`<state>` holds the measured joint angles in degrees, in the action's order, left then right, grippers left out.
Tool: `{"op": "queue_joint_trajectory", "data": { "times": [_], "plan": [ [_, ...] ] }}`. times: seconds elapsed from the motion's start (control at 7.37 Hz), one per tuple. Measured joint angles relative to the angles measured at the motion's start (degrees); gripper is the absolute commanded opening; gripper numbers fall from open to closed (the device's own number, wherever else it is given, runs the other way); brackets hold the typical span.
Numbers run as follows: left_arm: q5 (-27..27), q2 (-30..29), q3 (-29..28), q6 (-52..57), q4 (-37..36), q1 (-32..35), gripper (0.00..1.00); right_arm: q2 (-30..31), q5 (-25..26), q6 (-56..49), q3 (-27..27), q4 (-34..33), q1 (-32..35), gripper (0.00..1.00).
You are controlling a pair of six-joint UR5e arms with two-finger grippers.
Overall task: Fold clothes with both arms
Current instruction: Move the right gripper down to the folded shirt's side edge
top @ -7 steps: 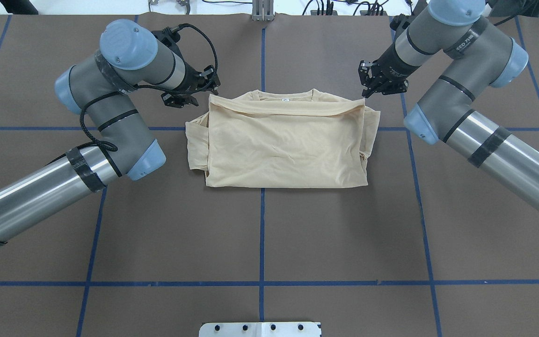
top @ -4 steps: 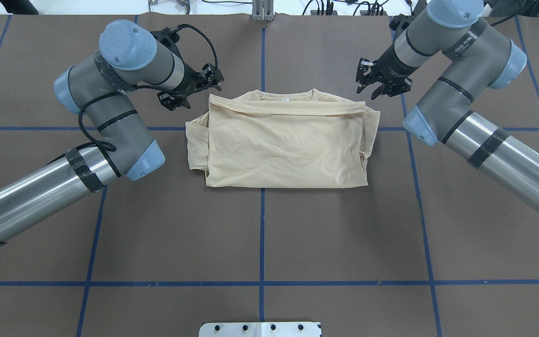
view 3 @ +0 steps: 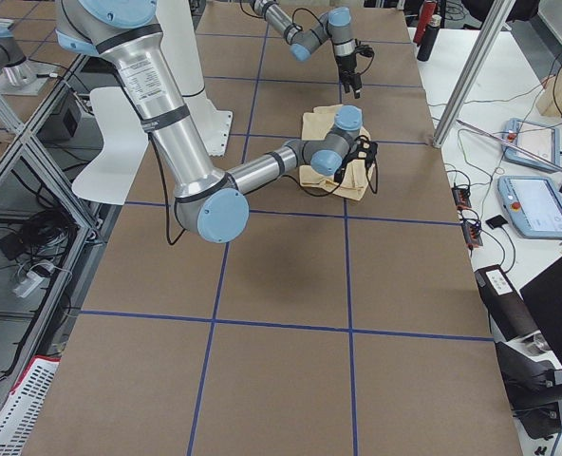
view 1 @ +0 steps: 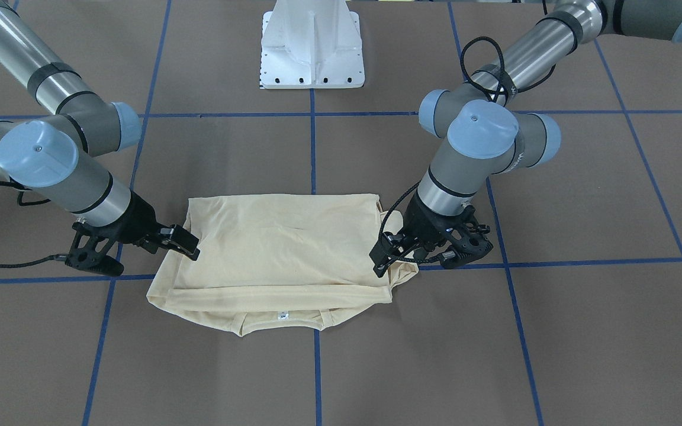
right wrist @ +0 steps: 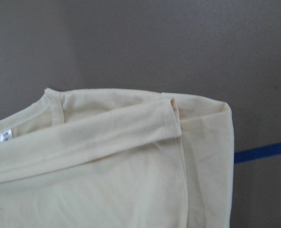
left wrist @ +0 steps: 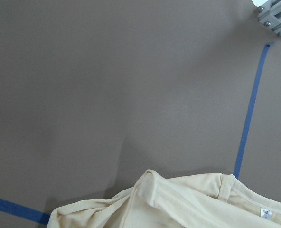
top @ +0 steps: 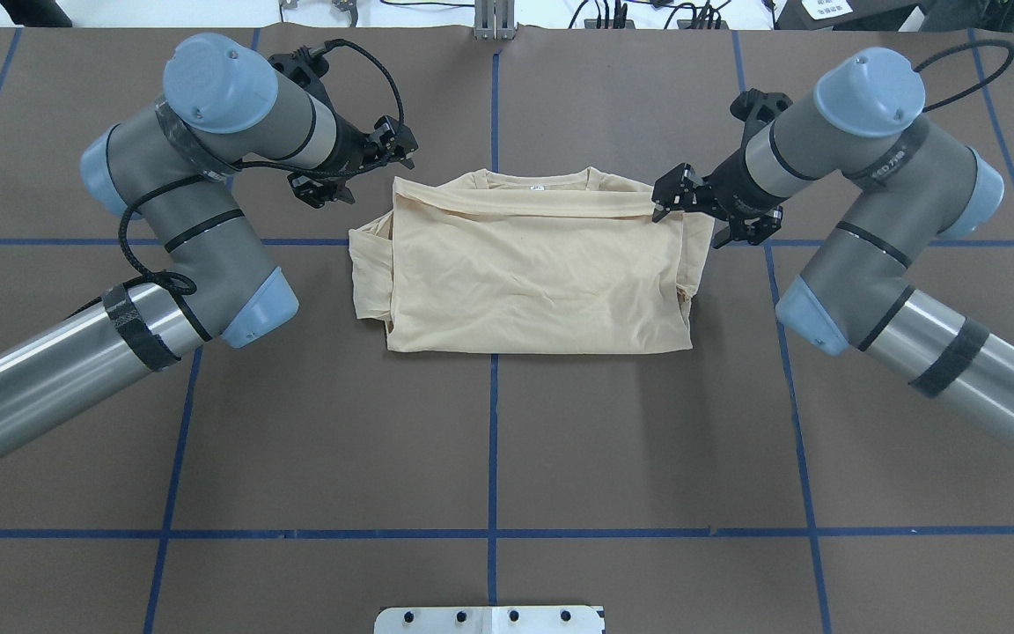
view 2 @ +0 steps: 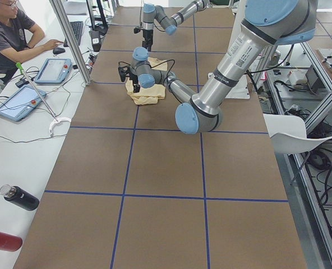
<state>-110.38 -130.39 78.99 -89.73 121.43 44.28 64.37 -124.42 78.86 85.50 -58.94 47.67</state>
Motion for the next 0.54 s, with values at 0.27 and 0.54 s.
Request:
{"op": "queue_joint_trajectory", "data": {
  "times": [0.27,0.54],
  "plan": [
    [0.06,-0.01,0.82,-0.12,-0.47,-0.06,0.99,4.37,3.27,2.76,5.58,-0.01,-4.65,1.0],
    [0.13,0.03,1.04,-0.15,-0.64,-0.07,0.99,7.18,6.2,4.52,8.83,-0.28,-9.1,1.0]
  ]
}}
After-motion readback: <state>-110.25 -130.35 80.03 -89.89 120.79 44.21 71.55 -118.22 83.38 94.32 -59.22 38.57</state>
